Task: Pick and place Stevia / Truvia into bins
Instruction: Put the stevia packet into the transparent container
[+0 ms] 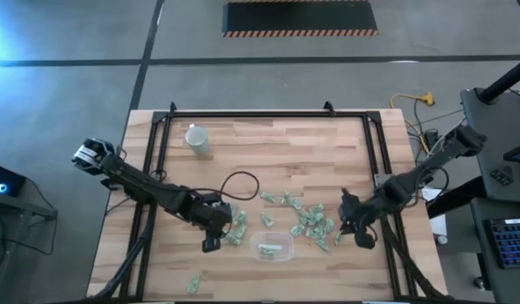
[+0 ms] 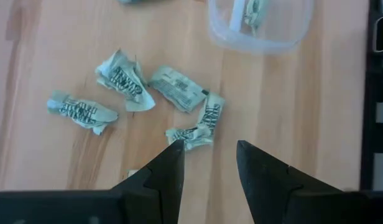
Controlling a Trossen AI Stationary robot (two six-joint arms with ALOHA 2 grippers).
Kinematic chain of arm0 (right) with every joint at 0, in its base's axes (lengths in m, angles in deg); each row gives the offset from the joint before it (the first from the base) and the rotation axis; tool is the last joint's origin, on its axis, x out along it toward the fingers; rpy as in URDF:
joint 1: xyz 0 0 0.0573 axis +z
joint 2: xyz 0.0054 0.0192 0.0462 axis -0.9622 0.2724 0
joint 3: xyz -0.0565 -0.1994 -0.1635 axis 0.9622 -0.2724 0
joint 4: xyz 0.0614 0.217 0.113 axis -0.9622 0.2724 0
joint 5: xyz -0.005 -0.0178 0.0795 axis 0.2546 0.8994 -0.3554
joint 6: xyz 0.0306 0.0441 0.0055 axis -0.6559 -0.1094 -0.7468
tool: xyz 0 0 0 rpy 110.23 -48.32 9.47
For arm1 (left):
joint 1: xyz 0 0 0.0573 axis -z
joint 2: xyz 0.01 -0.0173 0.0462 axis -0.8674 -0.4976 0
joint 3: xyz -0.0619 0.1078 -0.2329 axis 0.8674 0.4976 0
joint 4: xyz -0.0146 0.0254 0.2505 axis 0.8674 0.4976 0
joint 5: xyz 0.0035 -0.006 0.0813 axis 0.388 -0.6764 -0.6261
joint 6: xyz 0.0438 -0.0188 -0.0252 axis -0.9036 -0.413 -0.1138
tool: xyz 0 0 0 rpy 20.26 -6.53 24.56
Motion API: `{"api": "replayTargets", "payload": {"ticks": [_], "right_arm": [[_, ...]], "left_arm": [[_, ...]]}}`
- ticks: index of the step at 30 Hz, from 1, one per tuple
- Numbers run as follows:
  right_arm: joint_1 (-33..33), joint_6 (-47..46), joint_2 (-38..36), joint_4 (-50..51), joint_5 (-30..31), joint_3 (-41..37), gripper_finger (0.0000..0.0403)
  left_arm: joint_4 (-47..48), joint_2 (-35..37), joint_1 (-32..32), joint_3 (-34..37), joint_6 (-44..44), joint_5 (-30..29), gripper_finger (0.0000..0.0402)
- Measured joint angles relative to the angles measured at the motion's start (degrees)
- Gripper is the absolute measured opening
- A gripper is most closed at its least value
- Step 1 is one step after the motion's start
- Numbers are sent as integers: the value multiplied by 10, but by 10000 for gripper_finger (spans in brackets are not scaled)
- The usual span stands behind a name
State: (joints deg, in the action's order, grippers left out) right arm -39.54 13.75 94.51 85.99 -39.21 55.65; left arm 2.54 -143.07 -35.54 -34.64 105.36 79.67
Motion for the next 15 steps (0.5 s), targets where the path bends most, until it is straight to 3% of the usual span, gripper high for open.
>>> {"api": "replayTargets", "payload": {"ticks": [8, 15], "right_arm": [[26, -2, 105, -22, 5, 4, 59], [26, 16, 130, -59, -6, 5, 92]], "left_arm": [[-9, -2, 2, 33, 0, -1, 130], [-8, -5, 2, 39, 1, -1, 130]]}}
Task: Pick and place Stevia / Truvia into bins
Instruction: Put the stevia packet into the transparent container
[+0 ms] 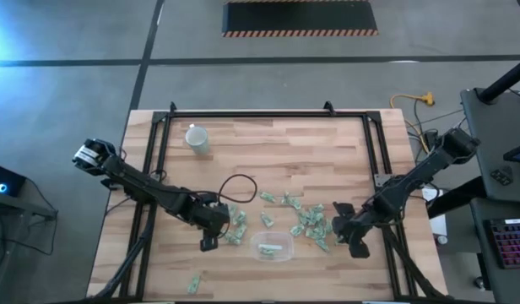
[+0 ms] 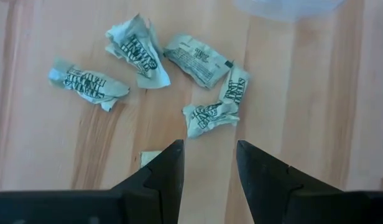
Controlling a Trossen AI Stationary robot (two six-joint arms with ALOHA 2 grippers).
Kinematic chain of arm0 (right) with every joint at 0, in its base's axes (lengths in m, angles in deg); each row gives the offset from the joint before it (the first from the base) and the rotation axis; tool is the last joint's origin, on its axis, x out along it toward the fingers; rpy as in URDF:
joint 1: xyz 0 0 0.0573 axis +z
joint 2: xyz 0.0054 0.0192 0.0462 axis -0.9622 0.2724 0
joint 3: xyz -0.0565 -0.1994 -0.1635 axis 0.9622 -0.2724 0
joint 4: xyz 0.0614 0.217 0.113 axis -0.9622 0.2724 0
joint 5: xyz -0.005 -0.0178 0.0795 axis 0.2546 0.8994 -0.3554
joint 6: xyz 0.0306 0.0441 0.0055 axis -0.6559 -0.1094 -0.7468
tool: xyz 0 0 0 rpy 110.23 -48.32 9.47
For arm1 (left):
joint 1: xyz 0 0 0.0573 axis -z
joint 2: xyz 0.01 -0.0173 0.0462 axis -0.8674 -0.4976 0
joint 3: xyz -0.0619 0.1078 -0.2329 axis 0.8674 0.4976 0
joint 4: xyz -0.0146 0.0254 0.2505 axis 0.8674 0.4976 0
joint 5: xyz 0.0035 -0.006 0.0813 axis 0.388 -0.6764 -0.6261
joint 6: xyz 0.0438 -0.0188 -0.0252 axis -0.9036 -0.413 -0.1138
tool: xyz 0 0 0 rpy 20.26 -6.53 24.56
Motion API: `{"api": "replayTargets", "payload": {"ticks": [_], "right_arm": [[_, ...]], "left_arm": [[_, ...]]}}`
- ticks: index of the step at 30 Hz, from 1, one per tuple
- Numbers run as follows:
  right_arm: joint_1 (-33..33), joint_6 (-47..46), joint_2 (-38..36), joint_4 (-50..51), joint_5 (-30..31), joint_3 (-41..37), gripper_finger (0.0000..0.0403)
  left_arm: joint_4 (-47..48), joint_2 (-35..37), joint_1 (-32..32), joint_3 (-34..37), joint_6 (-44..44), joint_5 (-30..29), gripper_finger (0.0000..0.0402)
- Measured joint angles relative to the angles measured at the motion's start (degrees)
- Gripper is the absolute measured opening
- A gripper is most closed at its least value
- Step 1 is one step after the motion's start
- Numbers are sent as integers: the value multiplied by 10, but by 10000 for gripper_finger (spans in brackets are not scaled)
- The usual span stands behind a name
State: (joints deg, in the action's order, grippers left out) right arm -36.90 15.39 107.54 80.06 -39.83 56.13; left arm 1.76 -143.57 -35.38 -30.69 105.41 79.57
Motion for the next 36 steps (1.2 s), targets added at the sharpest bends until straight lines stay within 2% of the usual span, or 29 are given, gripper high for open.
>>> {"api": "replayTargets", "payload": {"ticks": [8, 18, 23, 29, 32, 36], "right_arm": [[0, 45, 14, 1, 29, -2, 138], [-1, 44, 88, 4, 16, -1, 137], [-1, 28, 89, 17, 19, 3, 108], [0, 24, 49, 23, 24, 9, 22], [-1, 0, 25, 6, 28, 8, 13], [-2, -28, -15, -79, 40, 8, 10]], "left_arm": [[-4, 0, 0, 16, 11, 0, 130], [-6, 0, 0, 25, 30, -2, 130], [-5, 0, 0, 25, 30, -2, 130], [-6, 0, 0, 25, 30, -4, 130], [-6, 0, 0, 25, 30, -4, 130], [-6, 0, 0, 25, 29, -7, 130]]}}
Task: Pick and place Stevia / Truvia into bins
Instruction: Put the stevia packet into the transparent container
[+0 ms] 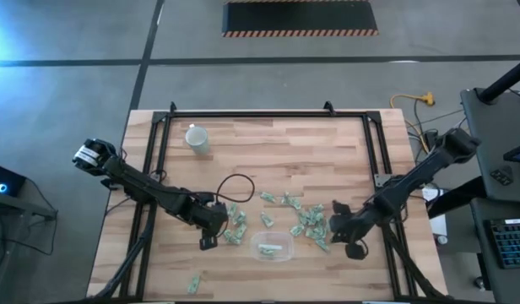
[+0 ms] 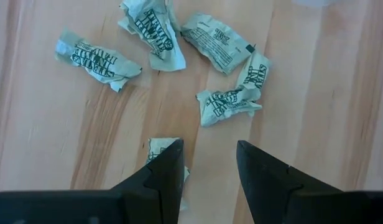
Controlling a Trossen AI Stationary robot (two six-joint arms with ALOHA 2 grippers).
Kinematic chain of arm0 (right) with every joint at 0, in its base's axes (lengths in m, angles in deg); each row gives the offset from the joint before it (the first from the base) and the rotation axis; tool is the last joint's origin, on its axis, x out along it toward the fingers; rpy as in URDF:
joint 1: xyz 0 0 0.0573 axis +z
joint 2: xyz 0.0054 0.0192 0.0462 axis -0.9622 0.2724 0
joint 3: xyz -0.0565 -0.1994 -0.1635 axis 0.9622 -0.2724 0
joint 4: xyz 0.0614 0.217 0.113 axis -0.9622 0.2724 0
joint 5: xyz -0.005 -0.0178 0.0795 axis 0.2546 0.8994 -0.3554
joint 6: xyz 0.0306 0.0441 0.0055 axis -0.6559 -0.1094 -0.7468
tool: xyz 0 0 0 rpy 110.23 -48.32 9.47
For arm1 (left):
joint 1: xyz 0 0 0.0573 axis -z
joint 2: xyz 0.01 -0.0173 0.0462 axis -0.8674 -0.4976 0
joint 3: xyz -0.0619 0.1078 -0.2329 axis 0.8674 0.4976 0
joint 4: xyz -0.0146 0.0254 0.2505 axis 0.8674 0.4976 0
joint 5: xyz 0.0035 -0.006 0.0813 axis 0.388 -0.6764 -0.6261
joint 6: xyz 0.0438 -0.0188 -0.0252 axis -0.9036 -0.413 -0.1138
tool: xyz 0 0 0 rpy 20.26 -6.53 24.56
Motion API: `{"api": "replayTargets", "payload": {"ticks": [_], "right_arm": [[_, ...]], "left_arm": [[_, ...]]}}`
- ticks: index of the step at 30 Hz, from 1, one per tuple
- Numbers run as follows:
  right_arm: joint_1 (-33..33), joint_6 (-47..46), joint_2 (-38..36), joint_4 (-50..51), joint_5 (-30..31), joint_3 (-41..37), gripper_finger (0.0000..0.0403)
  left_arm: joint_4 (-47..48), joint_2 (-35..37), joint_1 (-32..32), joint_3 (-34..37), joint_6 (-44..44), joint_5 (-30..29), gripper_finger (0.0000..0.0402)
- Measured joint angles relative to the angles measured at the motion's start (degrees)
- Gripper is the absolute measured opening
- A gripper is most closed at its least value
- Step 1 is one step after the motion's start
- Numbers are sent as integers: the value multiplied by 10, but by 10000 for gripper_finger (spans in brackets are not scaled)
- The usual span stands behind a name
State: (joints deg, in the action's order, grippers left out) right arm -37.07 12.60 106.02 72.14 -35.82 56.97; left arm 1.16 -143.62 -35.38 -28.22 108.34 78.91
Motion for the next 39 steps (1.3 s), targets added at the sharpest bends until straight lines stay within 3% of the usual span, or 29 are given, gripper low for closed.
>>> {"api": "replayTargets", "payload": {"ticks": [5, 11, 16, 20, 28, 34, 39], "right_arm": [[0, -1, -28, -124, 113, 1, 9], [-2, 49, -12, -250, 229, 1, 9], [-25, 80, 48, -387, 242, 1, 9], [-36, 74, 109, -454, 214, 3, 9], [-38, 78, 238, -454, 182, 92, 9], [-51, 32, 302, -321, 182, 164, 11], [-61, 26, 305, -274, 168, 196, 40]], "left_arm": [[0, 0, 0, 0, 0, -30, 130], [0, 0, 0, 0, 0, -37, 130], [0, 0, 0, 0, 0, -38, 130], [0, 0, 0, 0, 0, -38, 130], [0, 0, 0, 0, -6, -38, 130], [-2, 0, 0, 0, -6, -38, 130], [-3, 0, 0, 0, -6, -38, 130]]}}
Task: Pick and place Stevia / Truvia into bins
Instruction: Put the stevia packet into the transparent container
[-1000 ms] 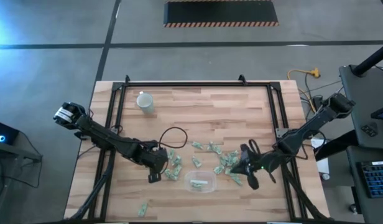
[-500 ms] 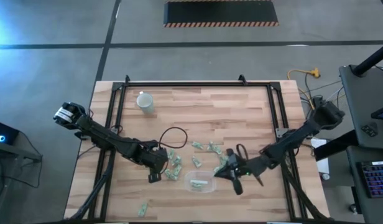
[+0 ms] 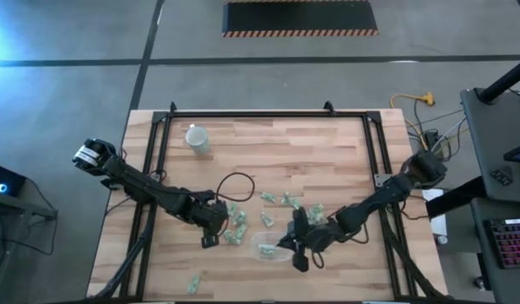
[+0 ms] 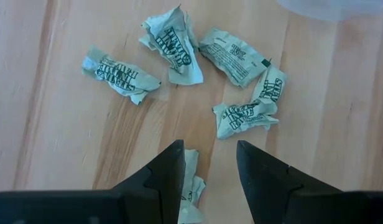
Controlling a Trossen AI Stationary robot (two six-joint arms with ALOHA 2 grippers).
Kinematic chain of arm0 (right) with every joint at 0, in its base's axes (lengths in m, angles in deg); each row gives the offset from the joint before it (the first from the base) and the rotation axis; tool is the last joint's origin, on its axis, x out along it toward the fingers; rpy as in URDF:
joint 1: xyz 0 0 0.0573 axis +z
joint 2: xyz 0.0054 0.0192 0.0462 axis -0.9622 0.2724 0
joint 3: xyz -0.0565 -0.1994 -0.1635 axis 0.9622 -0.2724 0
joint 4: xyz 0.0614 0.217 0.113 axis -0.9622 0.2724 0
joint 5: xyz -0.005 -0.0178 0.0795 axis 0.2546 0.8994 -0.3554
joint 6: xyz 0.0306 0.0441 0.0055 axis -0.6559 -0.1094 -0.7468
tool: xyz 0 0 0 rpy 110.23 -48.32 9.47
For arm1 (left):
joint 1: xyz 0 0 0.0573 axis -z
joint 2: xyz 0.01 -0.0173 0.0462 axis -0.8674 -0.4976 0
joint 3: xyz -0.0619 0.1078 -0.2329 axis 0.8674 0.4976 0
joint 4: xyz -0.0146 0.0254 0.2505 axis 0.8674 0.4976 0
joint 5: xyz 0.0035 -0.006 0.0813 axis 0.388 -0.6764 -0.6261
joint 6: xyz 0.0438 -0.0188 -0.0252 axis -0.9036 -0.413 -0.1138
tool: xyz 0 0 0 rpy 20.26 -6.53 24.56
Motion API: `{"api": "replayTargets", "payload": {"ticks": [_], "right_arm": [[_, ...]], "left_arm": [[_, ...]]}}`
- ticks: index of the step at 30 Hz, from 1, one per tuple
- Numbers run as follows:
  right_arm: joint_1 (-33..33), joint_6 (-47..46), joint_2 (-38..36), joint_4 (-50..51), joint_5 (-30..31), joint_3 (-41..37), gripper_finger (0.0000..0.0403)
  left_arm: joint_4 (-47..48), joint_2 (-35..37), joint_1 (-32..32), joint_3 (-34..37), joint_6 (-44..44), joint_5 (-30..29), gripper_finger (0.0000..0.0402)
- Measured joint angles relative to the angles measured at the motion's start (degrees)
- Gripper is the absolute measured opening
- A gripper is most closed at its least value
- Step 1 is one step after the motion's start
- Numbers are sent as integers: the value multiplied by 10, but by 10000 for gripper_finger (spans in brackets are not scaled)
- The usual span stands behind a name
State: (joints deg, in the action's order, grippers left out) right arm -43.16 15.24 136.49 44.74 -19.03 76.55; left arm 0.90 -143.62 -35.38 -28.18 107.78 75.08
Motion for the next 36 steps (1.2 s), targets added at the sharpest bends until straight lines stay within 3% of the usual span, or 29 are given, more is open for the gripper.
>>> {"api": "replayTargets", "payload": {"ticks": [6, 11, 18, 26, 32, 36], "right_arm": [[-8, 0, -17, 53, -18, 18, 94], [-6, 2, -35, 85, -28, 32, 115], [-6, 17, -44, 84, -29, 47, 105], [-6, 17, -45, 85, -30, 47, 83], [-6, 18, -45, 85, -30, 47, 70], [-6, 19, -45, 85, -30, 47, 64]], "left_arm": [[11, 0, 0, 1, 0, 3, 130], [81, 0, 2, 1, 2, 21, 130], [96, 0, 4, 14, -15, 16, 130], [-31, 0, 4, 83, -9, 17, 130], [-45, 0, 4, 88, -13, 17, 129], [-45, 0, 4, 88, -25, 17, 102]]}}
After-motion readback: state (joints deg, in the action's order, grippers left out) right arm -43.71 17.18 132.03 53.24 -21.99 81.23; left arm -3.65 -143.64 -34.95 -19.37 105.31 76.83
